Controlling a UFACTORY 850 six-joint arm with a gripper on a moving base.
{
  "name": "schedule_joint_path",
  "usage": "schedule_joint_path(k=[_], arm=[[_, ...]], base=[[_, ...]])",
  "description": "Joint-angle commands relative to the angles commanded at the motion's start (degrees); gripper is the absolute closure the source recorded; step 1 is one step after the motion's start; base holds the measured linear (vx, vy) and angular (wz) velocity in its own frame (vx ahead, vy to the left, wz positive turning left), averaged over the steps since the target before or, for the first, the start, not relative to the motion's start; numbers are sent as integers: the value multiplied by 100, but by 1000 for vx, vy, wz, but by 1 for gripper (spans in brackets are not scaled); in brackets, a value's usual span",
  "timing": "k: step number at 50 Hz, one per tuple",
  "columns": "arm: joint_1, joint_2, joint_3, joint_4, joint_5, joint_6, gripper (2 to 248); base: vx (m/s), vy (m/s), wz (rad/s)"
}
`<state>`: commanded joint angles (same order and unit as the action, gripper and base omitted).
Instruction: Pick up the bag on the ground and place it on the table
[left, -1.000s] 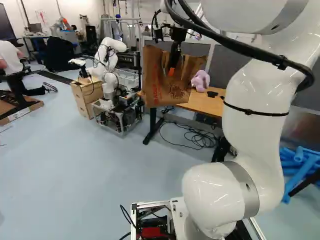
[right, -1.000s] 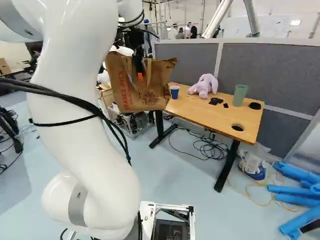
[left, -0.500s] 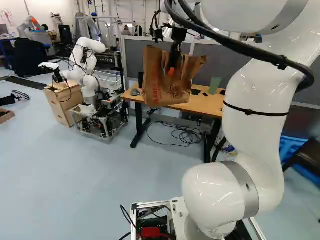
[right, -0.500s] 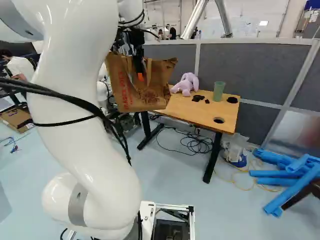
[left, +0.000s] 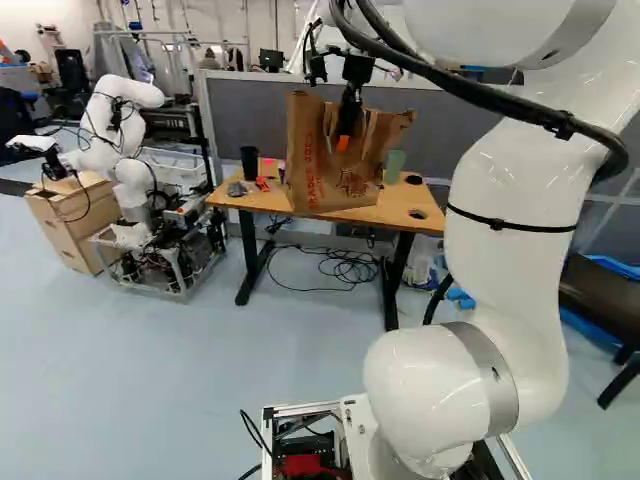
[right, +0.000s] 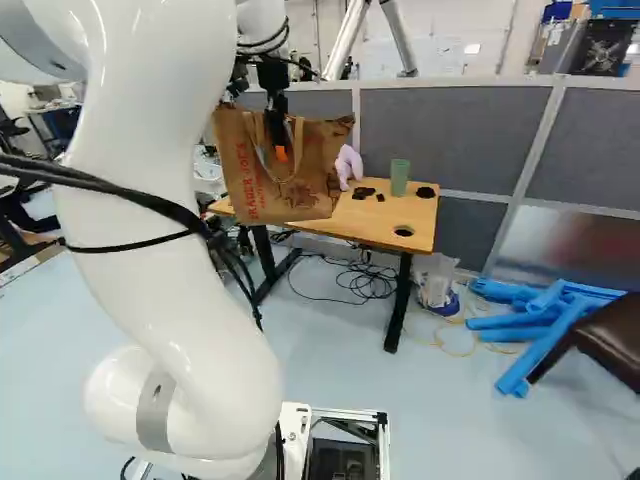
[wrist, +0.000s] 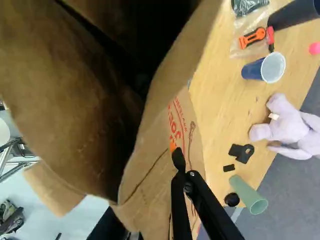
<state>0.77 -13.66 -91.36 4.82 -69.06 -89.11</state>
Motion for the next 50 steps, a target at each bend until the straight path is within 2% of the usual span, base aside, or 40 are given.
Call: schedule_joint_path(k=[17,50], arm=[[0,0,0,0,0,0,232],[0,0,0,0,0,0,232]], base=[[3,-51,-249],[3,4,16]])
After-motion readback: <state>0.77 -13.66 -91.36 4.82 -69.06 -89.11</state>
